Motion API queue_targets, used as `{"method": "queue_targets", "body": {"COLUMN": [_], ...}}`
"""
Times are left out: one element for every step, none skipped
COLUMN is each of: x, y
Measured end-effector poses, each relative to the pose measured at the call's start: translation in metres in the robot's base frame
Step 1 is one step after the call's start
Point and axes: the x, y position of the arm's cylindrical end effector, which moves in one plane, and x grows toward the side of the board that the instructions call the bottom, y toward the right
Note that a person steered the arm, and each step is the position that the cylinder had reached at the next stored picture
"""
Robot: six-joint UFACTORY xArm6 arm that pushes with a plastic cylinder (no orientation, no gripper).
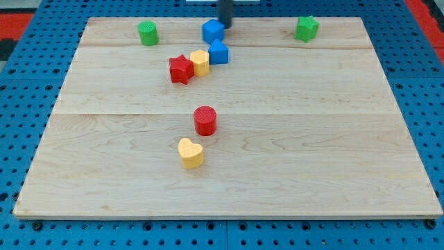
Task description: Move the blue blue cube into the yellow hexagon
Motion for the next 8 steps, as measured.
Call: {"method": "queue_targets", "body": {"x": [0.02, 0.028, 0.0, -0.001, 0.018, 0.034, 0.048, 0.057], "y": [-0.054, -0.032, -0.036, -0.029, -0.024, -0.012, -0.012, -0.012]}}
